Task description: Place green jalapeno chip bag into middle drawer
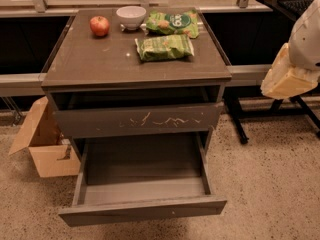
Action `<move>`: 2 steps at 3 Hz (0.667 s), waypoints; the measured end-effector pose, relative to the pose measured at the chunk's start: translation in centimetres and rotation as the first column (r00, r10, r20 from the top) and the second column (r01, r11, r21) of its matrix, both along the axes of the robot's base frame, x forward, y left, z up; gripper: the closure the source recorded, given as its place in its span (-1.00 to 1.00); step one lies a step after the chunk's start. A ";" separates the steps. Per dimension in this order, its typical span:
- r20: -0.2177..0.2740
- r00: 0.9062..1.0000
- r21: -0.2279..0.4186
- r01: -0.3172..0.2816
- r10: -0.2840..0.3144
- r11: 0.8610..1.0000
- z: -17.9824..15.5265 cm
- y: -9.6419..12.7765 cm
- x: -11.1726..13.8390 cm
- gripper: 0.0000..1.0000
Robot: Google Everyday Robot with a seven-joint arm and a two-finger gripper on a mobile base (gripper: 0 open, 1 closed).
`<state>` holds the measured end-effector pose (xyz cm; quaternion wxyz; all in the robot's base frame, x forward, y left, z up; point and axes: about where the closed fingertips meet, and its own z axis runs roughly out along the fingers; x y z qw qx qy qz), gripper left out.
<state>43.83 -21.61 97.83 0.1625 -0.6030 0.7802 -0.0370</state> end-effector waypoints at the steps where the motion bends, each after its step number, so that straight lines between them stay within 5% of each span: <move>1: 0.000 1.000 0.000 0.000 0.000 1.000 0.0 0.0 0.0 1.00; 2: 0.004 1.000 0.002 0.000 0.000 1.000 0.1 0.0 0.1 0.87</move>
Offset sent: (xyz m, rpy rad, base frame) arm 0.0041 0.0004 -0.0011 0.0126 -0.0048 0.0015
